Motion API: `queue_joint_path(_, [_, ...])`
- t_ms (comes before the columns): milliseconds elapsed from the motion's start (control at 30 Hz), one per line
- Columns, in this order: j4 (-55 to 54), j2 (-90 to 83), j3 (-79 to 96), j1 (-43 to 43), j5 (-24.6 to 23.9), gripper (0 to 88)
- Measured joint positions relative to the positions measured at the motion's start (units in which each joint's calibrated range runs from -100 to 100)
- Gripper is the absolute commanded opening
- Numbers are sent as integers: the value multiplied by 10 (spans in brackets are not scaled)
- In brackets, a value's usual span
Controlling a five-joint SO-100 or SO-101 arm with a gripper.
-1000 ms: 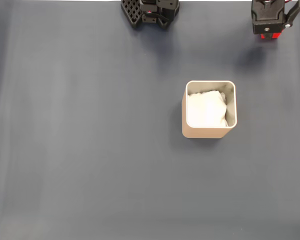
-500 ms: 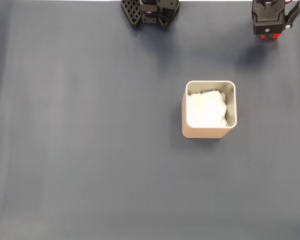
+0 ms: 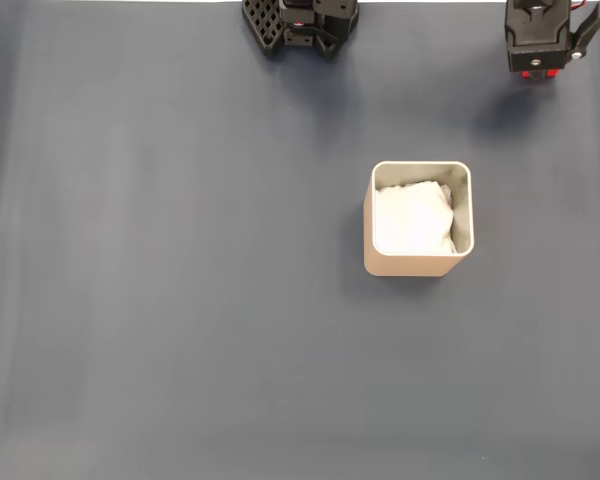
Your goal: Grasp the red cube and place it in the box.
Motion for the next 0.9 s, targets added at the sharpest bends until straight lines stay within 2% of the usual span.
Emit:
queue_joint_path(200, [15,0,0,0,12,3])
queue_joint_path(900, [129,-25,-21,1,21,4])
